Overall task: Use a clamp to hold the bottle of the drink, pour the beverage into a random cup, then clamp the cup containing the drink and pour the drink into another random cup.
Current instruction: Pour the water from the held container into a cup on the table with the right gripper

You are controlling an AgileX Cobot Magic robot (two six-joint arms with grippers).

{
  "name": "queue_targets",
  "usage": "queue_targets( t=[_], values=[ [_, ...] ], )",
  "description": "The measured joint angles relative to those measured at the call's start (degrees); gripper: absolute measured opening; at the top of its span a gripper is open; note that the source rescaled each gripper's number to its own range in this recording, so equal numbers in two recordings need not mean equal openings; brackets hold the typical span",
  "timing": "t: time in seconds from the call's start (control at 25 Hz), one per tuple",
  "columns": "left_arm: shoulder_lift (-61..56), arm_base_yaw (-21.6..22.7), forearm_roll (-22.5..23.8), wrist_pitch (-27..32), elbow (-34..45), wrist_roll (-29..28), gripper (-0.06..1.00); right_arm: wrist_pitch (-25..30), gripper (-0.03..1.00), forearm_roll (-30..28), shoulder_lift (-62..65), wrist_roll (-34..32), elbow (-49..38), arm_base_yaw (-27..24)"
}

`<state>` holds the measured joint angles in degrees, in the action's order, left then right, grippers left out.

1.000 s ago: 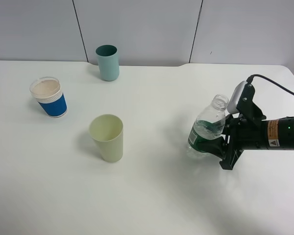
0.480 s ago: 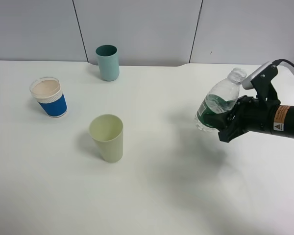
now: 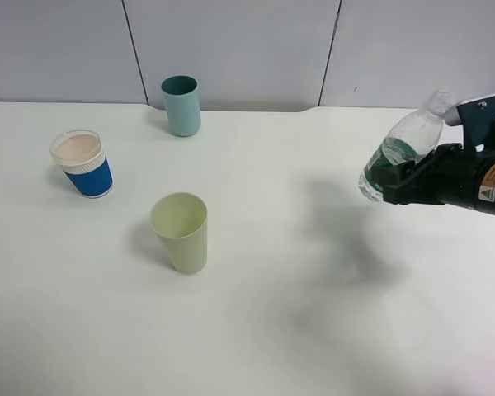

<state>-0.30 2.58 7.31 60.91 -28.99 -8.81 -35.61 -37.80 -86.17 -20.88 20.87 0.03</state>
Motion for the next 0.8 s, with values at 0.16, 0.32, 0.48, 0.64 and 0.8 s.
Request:
queue_targets(
  t=[0.16,0.32,0.48,0.64,0.8],
  values=[
    [0.0,0.0,0.0,0.0,0.0,0.0,0.87,2.6,0.00,10.3,1.0,0.0,0.0,0.0],
    [0.0,0.0,0.0,0.0,0.0,0.0,0.87,4.1,0.00,23.5,1.3,0.3,0.0,0.0],
    [0.0,0.0,0.0,0.0,0.0,0.0,0.87,4.8,0.00,28.3,1.3,4.7,0.1,0.0],
    [0.0,0.0,0.0,0.0,0.0,0.0,0.87,11.7,0.00,24.0,1.2,5.4,4.2,0.2],
    [0.0,0.0,0.0,0.0,0.0,0.0,0.87,19.0,0.00,15.9,1.1,1.2,10.1,2.2]
  ],
)
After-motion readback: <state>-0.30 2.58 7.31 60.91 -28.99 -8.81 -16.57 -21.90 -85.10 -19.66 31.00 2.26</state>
